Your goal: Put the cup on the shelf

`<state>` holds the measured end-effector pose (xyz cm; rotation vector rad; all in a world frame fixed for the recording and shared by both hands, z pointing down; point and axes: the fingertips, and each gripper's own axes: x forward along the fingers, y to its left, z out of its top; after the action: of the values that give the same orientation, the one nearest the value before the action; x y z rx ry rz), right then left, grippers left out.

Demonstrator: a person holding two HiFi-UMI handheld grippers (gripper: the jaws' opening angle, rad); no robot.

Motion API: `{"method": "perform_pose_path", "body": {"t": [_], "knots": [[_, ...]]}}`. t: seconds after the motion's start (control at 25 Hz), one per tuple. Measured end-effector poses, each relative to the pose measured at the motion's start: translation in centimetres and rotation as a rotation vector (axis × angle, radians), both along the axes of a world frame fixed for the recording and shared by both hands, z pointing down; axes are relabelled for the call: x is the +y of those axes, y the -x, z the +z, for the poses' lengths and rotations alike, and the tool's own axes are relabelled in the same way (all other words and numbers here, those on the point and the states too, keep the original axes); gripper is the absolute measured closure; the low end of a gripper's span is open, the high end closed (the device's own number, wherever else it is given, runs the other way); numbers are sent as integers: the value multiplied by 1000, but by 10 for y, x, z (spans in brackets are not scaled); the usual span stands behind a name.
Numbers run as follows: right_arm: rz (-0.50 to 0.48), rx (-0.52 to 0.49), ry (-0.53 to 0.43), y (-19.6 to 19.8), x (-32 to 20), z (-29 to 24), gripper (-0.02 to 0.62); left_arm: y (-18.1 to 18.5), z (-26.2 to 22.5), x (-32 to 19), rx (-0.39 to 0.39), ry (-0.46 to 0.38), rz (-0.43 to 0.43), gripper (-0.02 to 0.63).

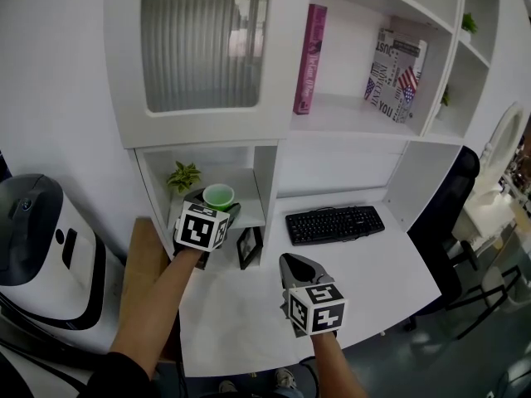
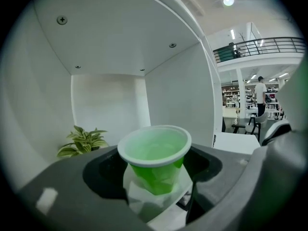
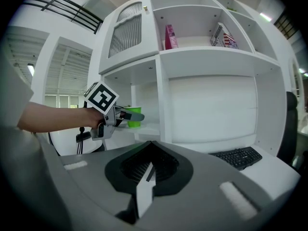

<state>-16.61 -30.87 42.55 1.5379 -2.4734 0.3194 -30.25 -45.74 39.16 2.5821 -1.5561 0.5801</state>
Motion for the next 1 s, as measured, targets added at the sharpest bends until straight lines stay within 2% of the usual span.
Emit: {"method": "perform_pose_path", "body": {"t": [0.28, 0.72, 1.0], "knots": [[-35, -2, -17, -3, -9, -10, 571, 8, 0, 10, 14, 1, -25, 256], [-156, 3, -65, 10, -33, -38, 571, 39, -5, 49, 60, -28, -115, 258], [-219, 0, -68, 20, -41, -39, 571, 65, -10, 83, 119, -54, -177, 312]]}}
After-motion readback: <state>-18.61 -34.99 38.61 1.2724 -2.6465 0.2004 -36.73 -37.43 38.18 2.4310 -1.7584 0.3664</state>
